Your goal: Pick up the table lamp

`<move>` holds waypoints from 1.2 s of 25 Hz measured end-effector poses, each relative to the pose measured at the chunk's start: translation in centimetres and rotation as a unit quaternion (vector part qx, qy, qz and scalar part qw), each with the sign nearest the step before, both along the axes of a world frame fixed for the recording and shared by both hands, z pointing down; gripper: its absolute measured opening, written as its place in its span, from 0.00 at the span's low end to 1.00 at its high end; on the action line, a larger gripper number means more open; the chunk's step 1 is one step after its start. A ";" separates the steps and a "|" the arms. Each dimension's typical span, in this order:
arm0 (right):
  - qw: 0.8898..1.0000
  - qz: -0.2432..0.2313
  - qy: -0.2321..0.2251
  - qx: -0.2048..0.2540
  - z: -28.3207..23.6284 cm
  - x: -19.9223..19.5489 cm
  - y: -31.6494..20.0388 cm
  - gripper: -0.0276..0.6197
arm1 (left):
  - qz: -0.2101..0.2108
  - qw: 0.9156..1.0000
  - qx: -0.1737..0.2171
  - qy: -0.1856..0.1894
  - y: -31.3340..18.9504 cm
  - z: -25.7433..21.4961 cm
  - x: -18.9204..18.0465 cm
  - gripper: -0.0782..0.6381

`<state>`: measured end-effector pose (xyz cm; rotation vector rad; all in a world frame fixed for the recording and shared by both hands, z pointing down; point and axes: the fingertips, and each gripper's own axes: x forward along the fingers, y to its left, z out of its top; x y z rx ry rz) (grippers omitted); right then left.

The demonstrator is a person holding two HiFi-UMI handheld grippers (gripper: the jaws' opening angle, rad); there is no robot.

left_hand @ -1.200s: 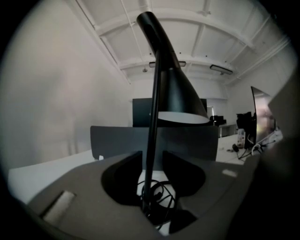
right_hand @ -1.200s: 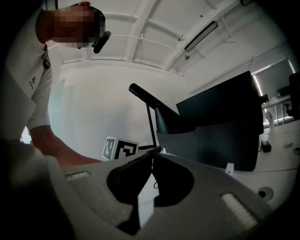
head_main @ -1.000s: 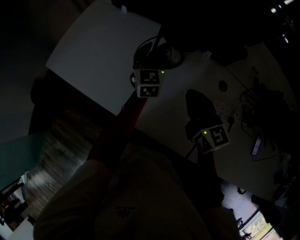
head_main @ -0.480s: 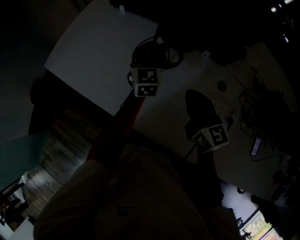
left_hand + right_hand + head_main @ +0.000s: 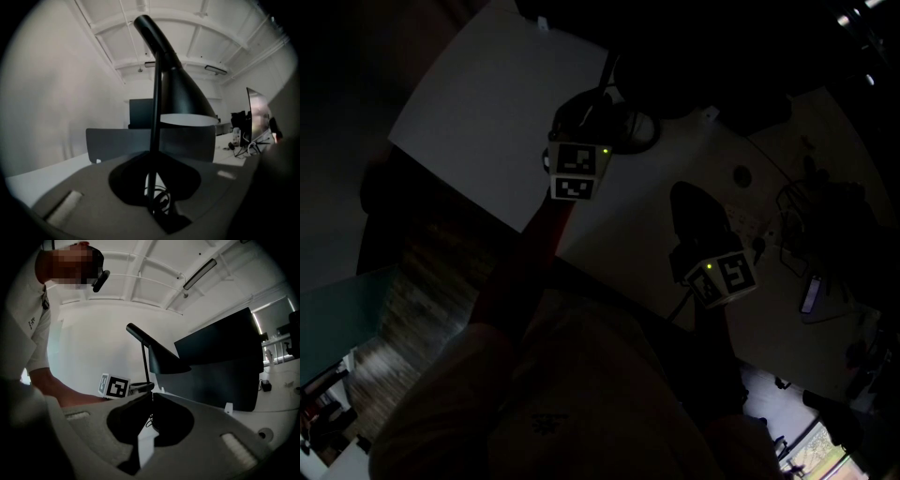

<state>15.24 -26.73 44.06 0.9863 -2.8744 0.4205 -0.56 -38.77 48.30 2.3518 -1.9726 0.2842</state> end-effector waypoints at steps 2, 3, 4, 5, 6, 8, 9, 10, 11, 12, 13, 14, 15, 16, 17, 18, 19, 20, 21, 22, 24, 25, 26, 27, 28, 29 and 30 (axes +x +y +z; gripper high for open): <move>1.000 0.005 0.000 -0.002 -0.1 -0.1 0.0 0.05 | 0.009 1.000 0.001 0.000 0.2 -0.2 0.0 0.18; 1.000 0.008 0.001 -0.003 -0.2 -0.1 0.0 0.05 | 0.014 1.000 0.000 0.002 0.4 -0.3 -0.1 0.18; 1.000 0.008 0.000 -0.001 -0.2 -0.1 0.0 0.05 | 0.018 1.000 -0.002 0.004 0.6 -0.3 -0.2 0.18; 1.000 0.006 -0.001 0.002 -0.1 -0.1 0.0 0.05 | 0.022 1.000 -0.004 0.006 0.8 -0.3 -0.4 0.18; 1.000 0.006 -0.001 0.004 -0.1 -0.2 0.0 0.05 | 0.025 1.000 -0.007 0.008 1.1 -0.3 -0.5 0.18; 1.000 0.007 0.001 0.006 -0.1 -0.3 0.0 0.05 | 0.032 0.999 -0.010 0.012 1.6 -0.3 -0.9 0.18; 1.000 0.007 0.004 0.007 -0.2 -0.5 0.0 0.05 | 0.035 0.999 -0.010 0.012 1.9 -0.4 -1.1 0.18; 1.000 0.008 0.006 0.008 -0.3 -0.6 0.0 0.05 | 0.040 0.999 -0.009 0.011 2.2 -0.7 -1.2 0.18; 1.000 0.009 0.006 0.009 -0.6 -0.8 0.0 0.05 | 0.045 0.999 -0.006 0.009 2.5 -1.0 -1.2 0.18; 1.000 0.012 0.005 0.010 -0.9 -1.0 0.0 0.05 | 0.050 0.999 -0.002 0.006 2.7 -1.5 -1.3 0.18; 1.000 0.014 0.005 0.011 -1.2 -1.2 0.0 0.05 | 0.055 0.998 0.002 0.005 2.9 -2.0 -1.3 0.18; 1.000 0.017 0.006 0.011 -1.4 -1.4 0.0 0.05 | 0.060 0.998 0.005 0.004 3.2 -2.5 -1.4 0.18; 1.000 0.019 0.008 0.010 -1.6 -1.7 0.1 0.05 | 0.066 0.998 0.008 0.004 3.4 -3.1 -1.5 0.18; 1.000 0.021 0.012 0.010 -1.9 -1.9 0.2 0.05 | 0.072 0.997 0.011 0.004 3.6 -3.8 -1.6 0.18; 1.000 0.020 0.013 0.014 -2.2 -2.2 0.3 0.05 | 0.080 0.997 0.014 0.003 3.9 -4.4 -1.8 0.18; 1.000 0.017 0.010 0.023 -2.6 -2.4 0.5 0.05 | 0.087 0.996 0.018 0.003 4.1 -5.1 -1.9 0.18; 0.999 0.015 0.007 0.030 -2.9 -2.6 0.6 0.05 | 0.093 0.995 0.022 0.004 4.4 -5.8 -2.1 0.18; 0.999 0.014 0.005 0.036 -3.4 -2.9 0.8 0.05 | 0.097 0.995 0.028 0.007 4.7 -6.4 -2.4 0.18; 0.999 0.015 0.003 0.040 -3.8 -3.1 1.1 0.05 | 0.099 0.994 0.034 0.011 5.0 -7.1 -2.7 0.18; 0.999 0.016 0.001 0.043 -4.3 -3.3 1.3 0.05 | 0.102 0.994 0.039 0.014 5.4 -7.8 -3.0 0.18; 0.999 0.017 -0.004 0.049 -5.3 -3.6 1.8 0.05 | 0.110 0.993 0.042 0.017 6.0 -9.1 -3.6 0.18; 0.998 0.018 -0.008 0.053 -5.9 -3.8 2.1 0.05 | 0.115 0.992 0.040 0.018 6.3 -9.7 -3.8 0.18; 0.998 0.020 -0.010 0.057 -6.4 -3.9 2.4 0.05 | 0.120 0.992 0.039 0.019 6.5 -10.3 -4.1 0.18; 0.998 0.021 -0.011 0.062 -6.9 -4.1 2.7 0.05 | 0.124 0.991 0.040 0.021 6.7 -10.9 -4.3 0.18; 0.998 0.022 -0.012 0.066 -7.4 -4.3 3.0 0.05 | 0.127 0.991 0.043 0.023 6.9 -11.5 -4.6 0.18; 0.997 0.023 -0.013 0.069 -7.8 -4.5 3.3 0.05 | 0.128 0.990 0.046 0.026 7.1 -12.1 -5.0 0.18; 0.997 0.025 -0.013 0.072 -8.2 -4.8 3.6 0.05 | 0.128 0.990 0.048 0.029 7.3 -12.6 -5.4 0.18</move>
